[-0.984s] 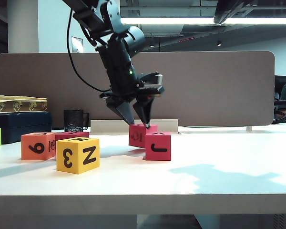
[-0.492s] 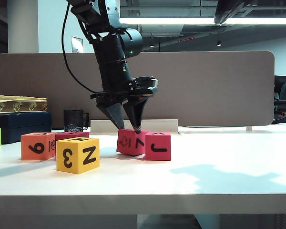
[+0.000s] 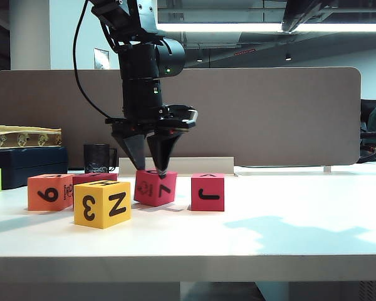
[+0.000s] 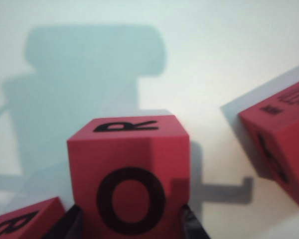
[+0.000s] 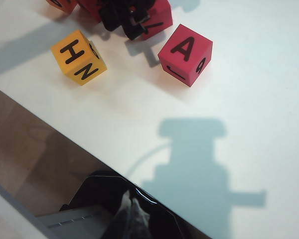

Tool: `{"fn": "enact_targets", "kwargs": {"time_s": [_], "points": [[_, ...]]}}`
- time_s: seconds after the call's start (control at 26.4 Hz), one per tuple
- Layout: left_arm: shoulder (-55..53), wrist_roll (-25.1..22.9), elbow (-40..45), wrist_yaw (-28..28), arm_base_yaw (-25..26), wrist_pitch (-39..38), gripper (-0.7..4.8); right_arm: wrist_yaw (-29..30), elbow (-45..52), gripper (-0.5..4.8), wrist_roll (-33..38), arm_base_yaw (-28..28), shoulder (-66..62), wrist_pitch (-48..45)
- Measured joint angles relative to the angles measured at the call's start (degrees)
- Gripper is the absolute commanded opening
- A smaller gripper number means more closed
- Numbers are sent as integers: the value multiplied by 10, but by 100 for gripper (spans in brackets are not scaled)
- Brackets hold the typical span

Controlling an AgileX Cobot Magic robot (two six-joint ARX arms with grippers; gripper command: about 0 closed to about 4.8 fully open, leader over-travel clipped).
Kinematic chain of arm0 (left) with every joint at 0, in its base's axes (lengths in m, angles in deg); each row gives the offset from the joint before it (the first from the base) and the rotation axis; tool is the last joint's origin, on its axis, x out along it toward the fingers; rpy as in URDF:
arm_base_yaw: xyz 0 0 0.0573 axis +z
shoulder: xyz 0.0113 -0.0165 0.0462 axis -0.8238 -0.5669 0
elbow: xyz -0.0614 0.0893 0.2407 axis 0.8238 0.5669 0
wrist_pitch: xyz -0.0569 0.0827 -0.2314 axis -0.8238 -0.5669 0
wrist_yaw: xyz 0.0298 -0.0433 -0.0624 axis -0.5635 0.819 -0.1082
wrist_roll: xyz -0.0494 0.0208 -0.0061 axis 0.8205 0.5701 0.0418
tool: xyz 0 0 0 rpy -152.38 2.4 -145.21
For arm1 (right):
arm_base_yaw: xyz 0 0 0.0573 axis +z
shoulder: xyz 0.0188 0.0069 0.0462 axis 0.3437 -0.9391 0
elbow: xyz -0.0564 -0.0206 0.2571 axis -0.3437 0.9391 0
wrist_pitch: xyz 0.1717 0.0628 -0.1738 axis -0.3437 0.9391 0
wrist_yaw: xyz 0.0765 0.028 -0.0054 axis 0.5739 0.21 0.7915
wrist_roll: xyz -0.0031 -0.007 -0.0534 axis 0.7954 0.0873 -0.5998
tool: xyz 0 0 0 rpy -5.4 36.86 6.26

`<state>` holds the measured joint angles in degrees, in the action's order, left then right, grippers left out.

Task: Select the appropriate blocks from the scattered letter blocks on the table and arrange them in a row to spell out "ALOHA".

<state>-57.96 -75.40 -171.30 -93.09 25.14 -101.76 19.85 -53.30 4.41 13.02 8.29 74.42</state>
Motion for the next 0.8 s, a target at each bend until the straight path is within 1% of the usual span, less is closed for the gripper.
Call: {"fn": "enact_targets", "kwargs": {"time_s": [0.11, 0.15, 0.27, 0.49, 0.53, 0.64, 0.68, 0.72, 0.8], "points": [[1, 2, -1, -41, -1, -22, 209, 0, 0, -5, 0, 0, 0, 0], [1, 2, -1, -46, -1, -31, 209, 0, 0, -5, 0, 0, 0, 0], [2, 11, -2, -52, 0, -49, 209, 0, 0, -5, 0, 0, 0, 0], [2, 13, -2, -54, 0, -60, 217, 0, 0, -5, 0, 0, 0, 0], [2, 13, -2, -55, 0, -60, 225, 0, 0, -5, 0, 0, 0, 0], [2, 13, -2, -55, 0, -60, 331, 0, 0, -5, 0, 0, 0, 1], [2, 13, -2, -57, 0, -61, 357, 0, 0, -5, 0, 0, 0, 1], [2, 13, -1, -59, 0, -66, 369, 0, 0, -5, 0, 0, 0, 1], [-3, 13, 3, -59, 2, -68, 369, 0, 0, -5, 0, 0, 0, 1]]}}
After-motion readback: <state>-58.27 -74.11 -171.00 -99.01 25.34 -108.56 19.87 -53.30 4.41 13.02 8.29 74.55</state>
